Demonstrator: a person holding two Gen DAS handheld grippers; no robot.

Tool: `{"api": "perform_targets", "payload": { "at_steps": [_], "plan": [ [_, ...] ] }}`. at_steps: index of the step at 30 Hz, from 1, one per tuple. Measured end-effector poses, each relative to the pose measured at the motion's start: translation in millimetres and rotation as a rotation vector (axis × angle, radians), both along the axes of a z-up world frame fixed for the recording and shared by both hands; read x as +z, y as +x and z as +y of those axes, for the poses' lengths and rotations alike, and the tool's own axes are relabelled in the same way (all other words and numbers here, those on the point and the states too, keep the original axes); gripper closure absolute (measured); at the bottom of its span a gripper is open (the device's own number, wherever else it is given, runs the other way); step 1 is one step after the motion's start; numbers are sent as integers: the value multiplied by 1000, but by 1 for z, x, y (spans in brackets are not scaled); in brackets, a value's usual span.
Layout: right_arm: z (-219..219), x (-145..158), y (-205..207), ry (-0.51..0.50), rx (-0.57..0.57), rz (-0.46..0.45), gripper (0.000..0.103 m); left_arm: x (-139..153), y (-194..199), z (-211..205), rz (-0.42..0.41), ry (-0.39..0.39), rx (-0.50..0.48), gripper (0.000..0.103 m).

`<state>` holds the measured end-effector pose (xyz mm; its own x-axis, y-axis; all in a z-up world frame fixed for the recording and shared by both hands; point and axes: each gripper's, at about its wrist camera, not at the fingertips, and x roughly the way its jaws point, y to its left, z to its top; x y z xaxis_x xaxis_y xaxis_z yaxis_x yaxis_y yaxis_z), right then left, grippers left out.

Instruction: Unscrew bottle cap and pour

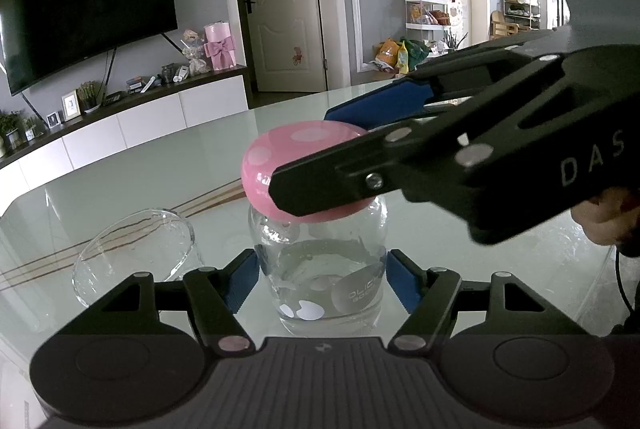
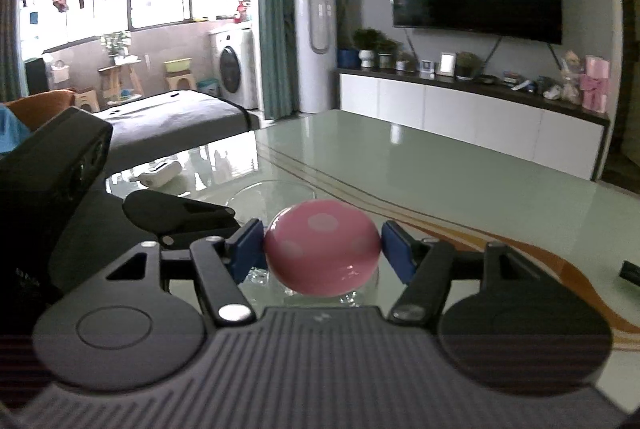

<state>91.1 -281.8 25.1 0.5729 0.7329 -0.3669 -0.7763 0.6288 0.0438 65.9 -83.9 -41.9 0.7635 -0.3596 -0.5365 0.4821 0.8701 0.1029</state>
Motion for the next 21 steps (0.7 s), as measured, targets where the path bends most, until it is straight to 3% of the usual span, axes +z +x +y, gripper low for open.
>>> {"api": "perform_targets", "payload": {
  "at_steps": [21],
  "plan": [
    [-13, 12, 16, -32, 176, -11, 38, 0, -1, 0, -1, 2, 0, 30]
  ]
}}
